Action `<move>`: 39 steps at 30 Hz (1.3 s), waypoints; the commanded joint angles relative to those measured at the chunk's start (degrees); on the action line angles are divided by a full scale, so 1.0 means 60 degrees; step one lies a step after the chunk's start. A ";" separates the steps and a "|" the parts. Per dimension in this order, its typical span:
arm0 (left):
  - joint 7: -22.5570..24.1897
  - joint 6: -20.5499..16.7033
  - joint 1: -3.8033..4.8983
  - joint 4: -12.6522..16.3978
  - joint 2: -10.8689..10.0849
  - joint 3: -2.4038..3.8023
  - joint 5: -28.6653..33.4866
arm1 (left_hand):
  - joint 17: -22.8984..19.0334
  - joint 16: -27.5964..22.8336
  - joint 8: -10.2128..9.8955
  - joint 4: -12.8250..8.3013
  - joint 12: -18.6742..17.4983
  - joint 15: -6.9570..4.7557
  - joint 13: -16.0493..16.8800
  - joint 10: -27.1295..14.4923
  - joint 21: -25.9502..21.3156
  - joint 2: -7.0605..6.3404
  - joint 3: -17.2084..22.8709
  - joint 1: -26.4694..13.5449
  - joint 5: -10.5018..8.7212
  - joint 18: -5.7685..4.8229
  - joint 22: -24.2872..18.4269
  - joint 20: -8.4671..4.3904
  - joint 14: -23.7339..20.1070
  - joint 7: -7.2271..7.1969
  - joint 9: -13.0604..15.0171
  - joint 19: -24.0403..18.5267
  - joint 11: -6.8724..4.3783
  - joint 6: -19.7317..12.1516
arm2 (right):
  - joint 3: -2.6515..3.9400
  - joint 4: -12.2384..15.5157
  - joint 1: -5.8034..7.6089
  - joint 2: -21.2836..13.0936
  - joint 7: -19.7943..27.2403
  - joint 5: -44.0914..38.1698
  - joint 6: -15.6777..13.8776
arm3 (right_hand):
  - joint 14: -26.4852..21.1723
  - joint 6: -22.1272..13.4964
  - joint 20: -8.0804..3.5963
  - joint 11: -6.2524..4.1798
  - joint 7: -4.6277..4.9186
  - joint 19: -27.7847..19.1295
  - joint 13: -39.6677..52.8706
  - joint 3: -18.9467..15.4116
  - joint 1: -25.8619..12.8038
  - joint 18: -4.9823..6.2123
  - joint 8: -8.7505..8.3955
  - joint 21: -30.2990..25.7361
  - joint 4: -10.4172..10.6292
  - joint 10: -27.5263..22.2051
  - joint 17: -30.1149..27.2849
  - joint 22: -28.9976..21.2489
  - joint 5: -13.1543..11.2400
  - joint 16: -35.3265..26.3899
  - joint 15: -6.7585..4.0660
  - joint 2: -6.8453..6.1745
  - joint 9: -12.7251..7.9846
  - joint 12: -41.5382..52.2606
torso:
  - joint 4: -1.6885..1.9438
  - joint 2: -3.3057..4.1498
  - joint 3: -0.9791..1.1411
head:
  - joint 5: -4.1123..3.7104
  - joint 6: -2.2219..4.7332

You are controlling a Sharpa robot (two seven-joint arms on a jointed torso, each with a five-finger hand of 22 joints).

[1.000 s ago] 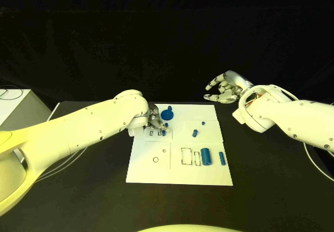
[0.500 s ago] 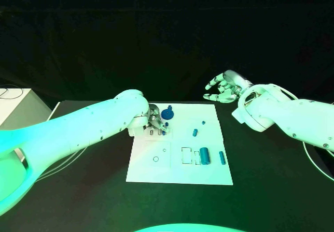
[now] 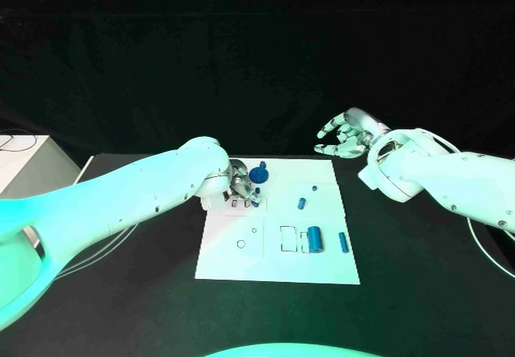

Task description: Assemble the parts on the task board

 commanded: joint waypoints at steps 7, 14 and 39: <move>0.0170 -0.0018 0.0011 -0.0058 0.0008 0.0002 0.0777 | 0.2227 -0.0006 0.0181 -0.0563 -0.0104 -0.0073 -0.0105 -0.0087 -0.0026 -0.0137 0.1162 0.0383 0.0047 -0.0028 0.0016 -0.0005 0.0843 0.0002 0.0547 -0.0053 0.0004 -0.0154 | 0.0005 -0.0026 -0.0010 0.0026 -0.0026 -0.0075 0.0184 | 0.0995 -0.0040 -0.0068 -0.0010 0.0026 0.0646 0.1609 0.0100 -0.0004 0.0026 0.0026 -0.0046 0.0014 -0.0014 0.2516 0.1760 0.0029 0.0041 -0.0019 -0.0016 0.0016 -0.0033 | 0.0003 0.0001 0.0014 | 0.0045 -0.0024; 0.0177 -0.0056 0.0010 -0.0107 -0.0024 0.0001 0.0729 | 0.2310 0.0036 0.0248 -0.1026 -0.0112 -0.0046 -0.0094 -0.0020 0.0013 -0.0302 0.2019 0.0215 0.0190 -0.0038 0.0087 0.0007 0.0881 0.0059 0.0903 -0.0024 0.0046 -0.0135 | 0.0005 -0.0026 -0.0012 0.0015 -0.0025 -0.0065 0.0187 | 0.0995 -0.0038 -0.0067 -0.0009 0.0026 0.0646 0.1611 0.0105 -0.0022 0.0026 0.0030 -0.0048 0.0025 -0.0010 0.2516 0.1760 0.0027 0.0041 -0.0019 -0.0016 0.0019 -0.0030 | -0.0007 0.0002 0.0009 | 0.0067 -0.0028; 0.0378 -0.0961 0.0011 0.0716 -0.0924 0.0030 0.0390 | 0.2515 0.0143 0.0186 -0.2281 0.0407 -0.0379 0.0677 0.1051 0.0367 -0.0992 0.3096 -0.1151 0.3867 -0.0171 0.0804 -0.0285 0.0977 -0.0263 0.2060 0.0455 -0.0294 0.0865 | 0.0003 0.0001 -0.0025 -0.0137 -0.0039 -0.0050 0.0172 | 0.0995 -0.0038 -0.0066 -0.0009 0.0026 0.0646 0.1606 0.0116 -0.0060 0.0026 0.0037 -0.0047 0.0041 -0.0013 0.2516 0.1762 0.0021 0.0041 -0.0018 -0.0019 0.0024 -0.0034 | 0.0040 -0.0015 0.0007 | 0.0139 -0.0047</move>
